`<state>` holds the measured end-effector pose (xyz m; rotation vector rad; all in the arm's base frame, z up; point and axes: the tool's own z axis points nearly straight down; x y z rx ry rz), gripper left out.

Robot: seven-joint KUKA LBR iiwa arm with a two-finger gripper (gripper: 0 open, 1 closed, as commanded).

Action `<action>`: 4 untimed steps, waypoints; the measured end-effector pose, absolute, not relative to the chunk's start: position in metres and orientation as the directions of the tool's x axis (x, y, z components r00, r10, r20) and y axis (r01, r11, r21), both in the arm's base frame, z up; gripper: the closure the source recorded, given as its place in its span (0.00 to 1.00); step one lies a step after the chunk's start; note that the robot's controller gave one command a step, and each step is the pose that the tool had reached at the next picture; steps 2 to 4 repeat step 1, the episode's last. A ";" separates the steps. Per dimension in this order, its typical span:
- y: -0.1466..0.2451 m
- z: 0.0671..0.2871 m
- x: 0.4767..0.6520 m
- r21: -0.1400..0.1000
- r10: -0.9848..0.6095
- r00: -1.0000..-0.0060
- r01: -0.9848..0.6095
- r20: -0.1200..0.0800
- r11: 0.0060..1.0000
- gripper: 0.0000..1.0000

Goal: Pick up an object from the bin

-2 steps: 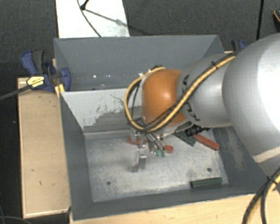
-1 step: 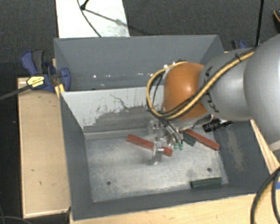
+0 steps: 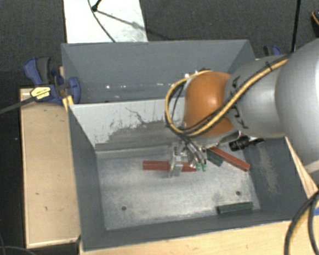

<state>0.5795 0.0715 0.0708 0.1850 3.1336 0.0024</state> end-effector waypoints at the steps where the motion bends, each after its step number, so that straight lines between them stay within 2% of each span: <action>1: 0.079 0.229 0.584 0.000 -0.095 -0.995 -0.095 -0.010 0.995 1.00; 4: 0.079 0.229 0.584 0.000 -0.095 -0.995 -0.095 -0.010 0.995 1.00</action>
Offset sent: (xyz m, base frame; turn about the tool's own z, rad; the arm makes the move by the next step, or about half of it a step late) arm 0.0023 0.0071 0.1531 -0.2134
